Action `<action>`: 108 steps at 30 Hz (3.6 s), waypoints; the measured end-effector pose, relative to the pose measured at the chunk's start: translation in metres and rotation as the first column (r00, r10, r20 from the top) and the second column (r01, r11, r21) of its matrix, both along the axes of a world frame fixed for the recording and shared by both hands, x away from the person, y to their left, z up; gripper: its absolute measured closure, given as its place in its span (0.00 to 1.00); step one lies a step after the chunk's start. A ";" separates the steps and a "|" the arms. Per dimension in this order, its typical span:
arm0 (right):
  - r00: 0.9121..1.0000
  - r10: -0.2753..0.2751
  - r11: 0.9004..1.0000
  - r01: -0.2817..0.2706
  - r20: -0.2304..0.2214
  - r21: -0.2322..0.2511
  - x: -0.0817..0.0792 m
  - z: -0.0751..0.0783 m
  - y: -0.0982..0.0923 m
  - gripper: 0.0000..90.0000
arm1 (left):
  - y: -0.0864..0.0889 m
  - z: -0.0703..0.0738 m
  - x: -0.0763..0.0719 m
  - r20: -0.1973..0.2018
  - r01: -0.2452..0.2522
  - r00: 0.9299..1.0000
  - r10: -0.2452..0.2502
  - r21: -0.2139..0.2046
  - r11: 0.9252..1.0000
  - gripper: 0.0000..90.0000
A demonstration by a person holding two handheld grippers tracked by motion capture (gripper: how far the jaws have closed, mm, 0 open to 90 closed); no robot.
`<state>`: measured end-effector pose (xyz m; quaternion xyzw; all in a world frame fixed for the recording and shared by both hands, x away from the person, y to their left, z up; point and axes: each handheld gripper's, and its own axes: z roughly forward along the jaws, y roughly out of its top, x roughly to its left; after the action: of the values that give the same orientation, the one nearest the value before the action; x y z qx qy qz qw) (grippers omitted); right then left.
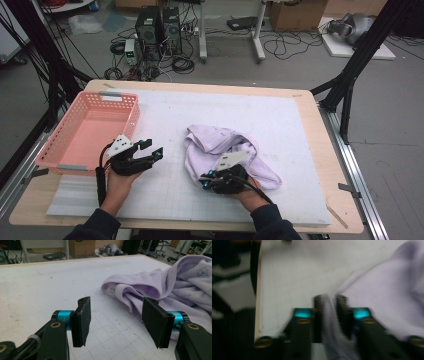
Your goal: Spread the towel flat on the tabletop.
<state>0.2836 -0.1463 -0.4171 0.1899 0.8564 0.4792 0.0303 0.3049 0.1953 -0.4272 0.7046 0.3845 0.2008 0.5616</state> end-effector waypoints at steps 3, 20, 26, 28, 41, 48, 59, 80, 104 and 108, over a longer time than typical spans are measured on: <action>0.989 -0.146 0.986 0.142 0.040 0.091 -0.005 0.017 -0.034 0.56 | -0.001 0.000 -0.001 -0.011 0.011 1.000 -0.011 0.004 1.000 0.45; 0.772 -0.635 0.765 0.627 0.014 0.144 -0.009 -0.004 -0.181 0.54 | -0.086 0.005 0.032 -0.084 0.187 0.980 -0.180 0.085 0.979 0.44; 0.773 -0.635 0.768 0.630 0.000 0.113 -0.006 -0.010 -0.181 0.54 | -0.134 0.006 0.058 -0.134 0.243 0.966 -0.221 0.183 0.953 0.42; 0.769 -0.639 0.765 0.635 -0.004 0.108 -0.007 -0.010 -0.182 0.54 | -0.147 0.003 0.064 -0.160 0.269 0.958 -0.239 0.202 0.942 0.39; 0.763 -0.646 0.755 0.644 -0.025 0.125 -0.010 -0.011 -0.184 0.54 | -0.135 0.020 0.112 -0.190 0.172 0.973 -0.129 0.228 0.958 0.89; 0.780 -0.626 0.772 0.623 -0.015 0.128 -0.006 -0.014 -0.181 0.53 | -0.086 0.051 0.151 -0.138 -0.132 0.979 0.152 0.142 0.981 0.90; 0.809 -0.588 0.804 0.585 -0.004 0.108 0.001 -0.016 -0.171 0.43 | -0.070 0.038 0.141 -0.195 -0.141 0.968 0.156 0.091 0.986 0.48; 0.949 -0.315 0.942 0.314 0.005 -0.123 0.074 0.002 -0.084 0.64 | -0.068 0.008 0.090 -0.186 0.036 0.983 -0.012 0.125 0.992 0.48; 0.672 -0.740 0.669 0.740 0.027 -0.065 0.079 0.021 -0.164 0.63 | -0.097 0.020 0.050 -0.147 0.223 0.967 -0.207 0.097 0.970 0.44; 0.706 -0.707 0.706 0.708 0.046 -0.022 0.049 0.025 -0.168 0.62 | -0.109 0.017 0.035 -0.141 0.274 0.955 -0.260 0.091 0.957 0.45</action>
<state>0.3323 -0.3140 -0.3916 0.4947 0.7267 0.4176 0.2299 0.3403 0.0866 -0.4106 0.7911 0.3091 0.0983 0.5185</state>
